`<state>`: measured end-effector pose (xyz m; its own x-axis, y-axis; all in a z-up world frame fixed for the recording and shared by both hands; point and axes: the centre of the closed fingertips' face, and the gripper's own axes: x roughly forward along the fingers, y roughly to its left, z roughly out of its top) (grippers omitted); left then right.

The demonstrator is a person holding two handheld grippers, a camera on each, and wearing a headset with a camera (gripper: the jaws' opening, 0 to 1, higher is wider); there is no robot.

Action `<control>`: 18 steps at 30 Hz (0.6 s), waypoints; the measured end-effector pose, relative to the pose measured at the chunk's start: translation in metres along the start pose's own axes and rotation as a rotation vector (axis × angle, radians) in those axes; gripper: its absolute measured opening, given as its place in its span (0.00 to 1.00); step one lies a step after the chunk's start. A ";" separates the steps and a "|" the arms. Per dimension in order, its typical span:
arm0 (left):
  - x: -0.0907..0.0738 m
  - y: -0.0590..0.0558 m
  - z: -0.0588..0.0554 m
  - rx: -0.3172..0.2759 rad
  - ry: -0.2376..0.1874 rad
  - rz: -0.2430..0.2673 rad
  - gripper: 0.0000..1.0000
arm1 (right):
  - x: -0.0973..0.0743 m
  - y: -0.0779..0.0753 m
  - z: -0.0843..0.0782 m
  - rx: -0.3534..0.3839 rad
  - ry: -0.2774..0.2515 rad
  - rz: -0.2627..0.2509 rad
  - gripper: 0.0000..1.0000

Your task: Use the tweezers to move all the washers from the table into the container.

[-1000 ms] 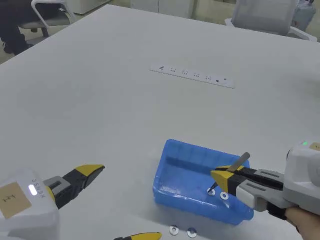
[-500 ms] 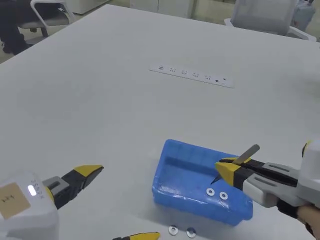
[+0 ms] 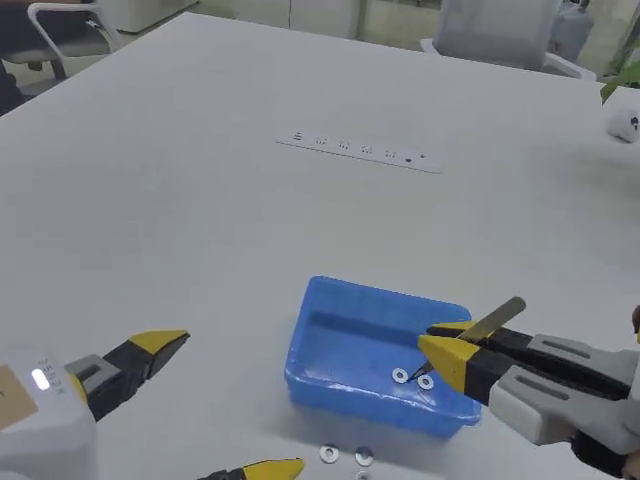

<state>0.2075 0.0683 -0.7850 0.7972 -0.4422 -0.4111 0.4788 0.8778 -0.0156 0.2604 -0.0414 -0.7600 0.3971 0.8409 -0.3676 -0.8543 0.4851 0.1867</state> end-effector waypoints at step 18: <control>0.001 0.001 0.006 -0.067 -0.035 0.003 0.82 | 0.015 0.042 -0.052 -0.007 0.136 0.219 0.04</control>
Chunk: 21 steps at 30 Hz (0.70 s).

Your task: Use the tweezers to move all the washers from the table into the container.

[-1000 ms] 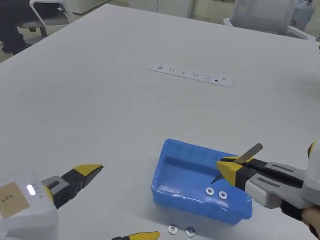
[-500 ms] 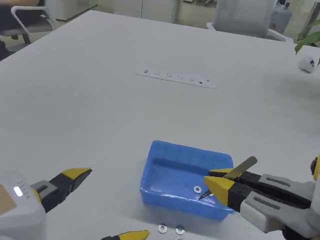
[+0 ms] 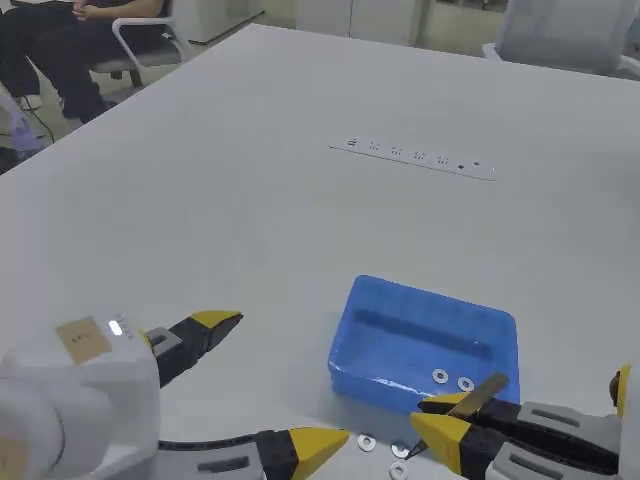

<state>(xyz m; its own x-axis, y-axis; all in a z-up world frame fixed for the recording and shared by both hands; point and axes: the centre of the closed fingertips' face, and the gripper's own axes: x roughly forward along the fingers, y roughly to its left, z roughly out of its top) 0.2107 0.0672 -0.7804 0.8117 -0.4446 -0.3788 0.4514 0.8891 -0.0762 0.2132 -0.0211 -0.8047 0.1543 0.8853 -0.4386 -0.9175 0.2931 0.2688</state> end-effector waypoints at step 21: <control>-0.002 0.014 -0.018 0.019 0.106 0.059 0.80 | 0.011 -0.013 -0.018 -0.021 0.081 0.027 0.04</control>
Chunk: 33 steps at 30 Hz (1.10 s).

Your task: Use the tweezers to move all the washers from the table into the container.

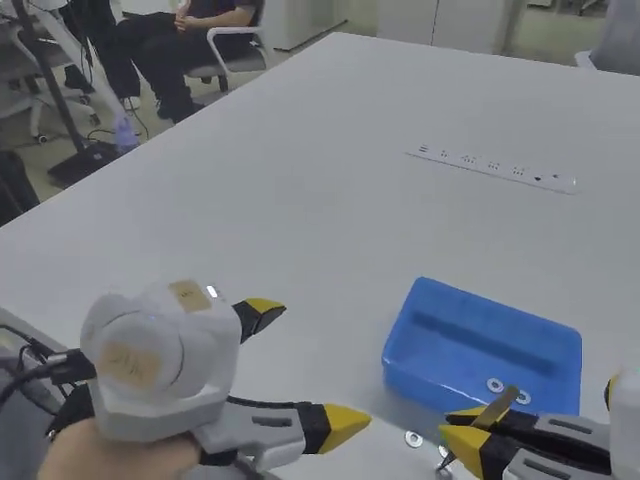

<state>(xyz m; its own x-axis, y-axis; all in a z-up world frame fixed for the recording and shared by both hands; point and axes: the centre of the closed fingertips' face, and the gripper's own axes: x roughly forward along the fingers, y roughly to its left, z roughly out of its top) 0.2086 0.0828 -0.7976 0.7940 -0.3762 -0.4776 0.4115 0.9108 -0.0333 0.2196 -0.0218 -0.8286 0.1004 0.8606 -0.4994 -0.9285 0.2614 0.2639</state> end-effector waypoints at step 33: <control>-0.002 -0.011 0.007 -0.019 -0.042 -0.068 0.78 | 0.004 0.005 -0.005 0.114 -0.004 -0.210 0.04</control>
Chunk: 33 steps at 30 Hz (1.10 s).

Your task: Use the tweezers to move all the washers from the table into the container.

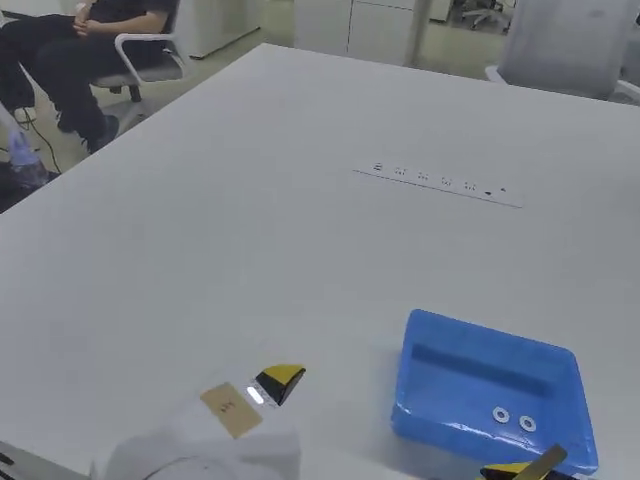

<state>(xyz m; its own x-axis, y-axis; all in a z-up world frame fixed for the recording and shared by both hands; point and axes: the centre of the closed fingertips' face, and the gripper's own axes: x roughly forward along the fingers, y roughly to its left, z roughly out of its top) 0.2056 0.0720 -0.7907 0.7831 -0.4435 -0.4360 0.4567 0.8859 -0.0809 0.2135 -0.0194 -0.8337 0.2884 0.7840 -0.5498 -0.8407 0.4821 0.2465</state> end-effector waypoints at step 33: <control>0.001 0.002 0.000 0.030 0.008 0.010 0.77 | 0.001 0.004 -0.001 -0.123 0.019 0.028 0.03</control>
<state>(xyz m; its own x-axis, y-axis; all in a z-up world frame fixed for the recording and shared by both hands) 0.2067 0.0733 -0.7913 0.7842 -0.4333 -0.4441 0.4616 0.8857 -0.0492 0.2098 -0.0170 -0.8341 0.2562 0.7886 -0.5589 -0.8985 0.4075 0.1631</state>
